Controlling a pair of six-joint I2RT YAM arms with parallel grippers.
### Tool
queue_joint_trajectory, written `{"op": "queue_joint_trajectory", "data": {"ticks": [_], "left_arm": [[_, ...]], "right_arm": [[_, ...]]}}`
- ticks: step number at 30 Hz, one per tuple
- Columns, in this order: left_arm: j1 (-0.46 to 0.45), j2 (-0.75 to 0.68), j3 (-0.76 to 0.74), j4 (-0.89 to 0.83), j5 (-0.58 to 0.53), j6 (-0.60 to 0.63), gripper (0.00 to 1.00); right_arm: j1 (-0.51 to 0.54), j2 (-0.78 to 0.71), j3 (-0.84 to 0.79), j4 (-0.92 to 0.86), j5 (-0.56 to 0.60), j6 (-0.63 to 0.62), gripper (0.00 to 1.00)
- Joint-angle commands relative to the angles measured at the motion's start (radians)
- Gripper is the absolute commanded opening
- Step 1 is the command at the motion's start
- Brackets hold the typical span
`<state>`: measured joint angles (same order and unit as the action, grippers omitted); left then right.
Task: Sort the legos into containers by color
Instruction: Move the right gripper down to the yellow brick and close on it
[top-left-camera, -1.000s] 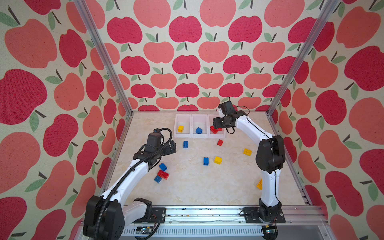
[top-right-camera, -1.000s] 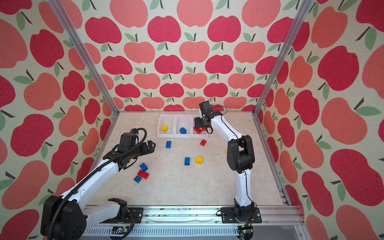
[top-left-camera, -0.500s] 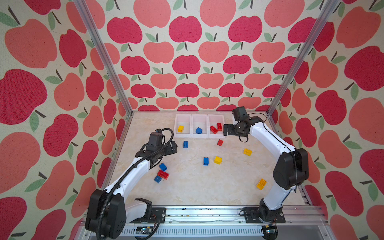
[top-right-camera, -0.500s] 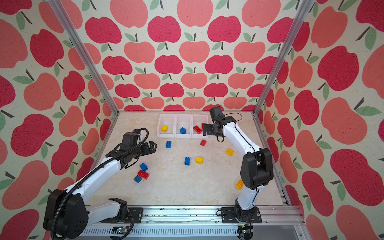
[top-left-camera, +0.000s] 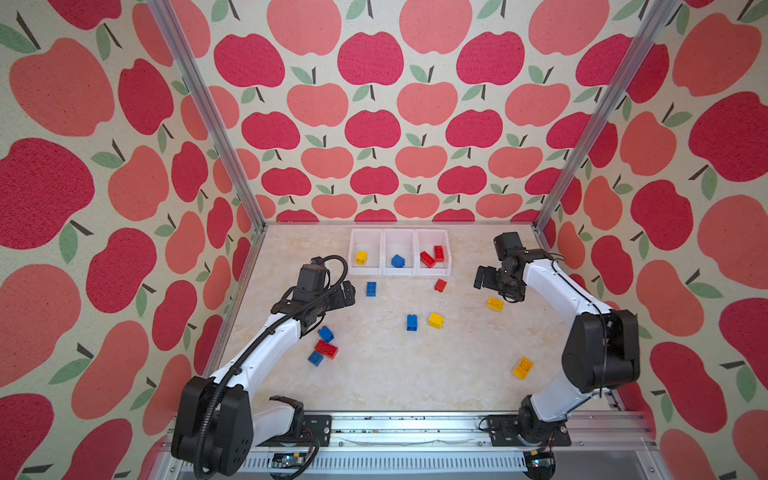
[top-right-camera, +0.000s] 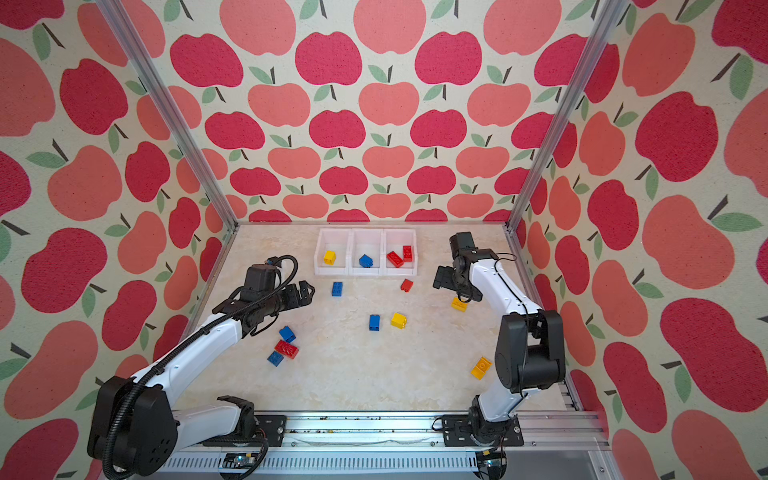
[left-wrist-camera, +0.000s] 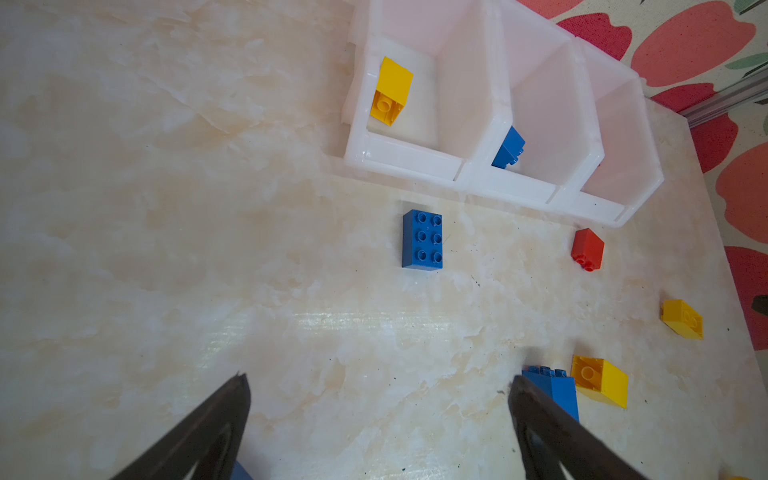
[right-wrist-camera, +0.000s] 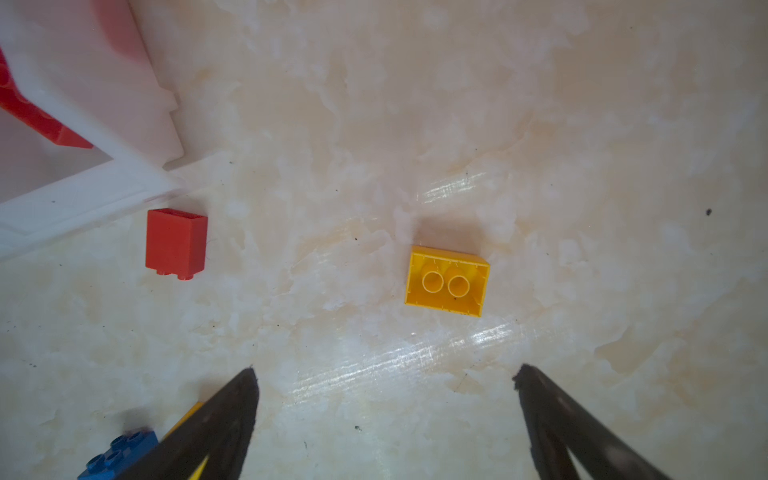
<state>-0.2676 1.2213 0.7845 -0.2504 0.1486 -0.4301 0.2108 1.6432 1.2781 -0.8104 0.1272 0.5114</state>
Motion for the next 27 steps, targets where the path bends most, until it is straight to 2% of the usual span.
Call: {"op": "queue_joint_trajectory", "data": {"ticks": [1, 11, 27], "left_arm": [[0.006, 0.008, 0.013, 0.004, 0.015, -0.015, 0.99], [0.007, -0.006, 0.009, -0.01, 0.006, -0.015, 0.99], [0.01, -0.011, 0.005, -0.01, 0.003, -0.016, 0.99]], "right_arm": [[-0.021, 0.038, -0.011, -0.051, 0.024, 0.07, 0.99], [-0.069, 0.107, -0.041, 0.007, 0.032, 0.11, 0.92], [-0.079, 0.191, -0.071, 0.095, 0.006, 0.124, 0.82]]}}
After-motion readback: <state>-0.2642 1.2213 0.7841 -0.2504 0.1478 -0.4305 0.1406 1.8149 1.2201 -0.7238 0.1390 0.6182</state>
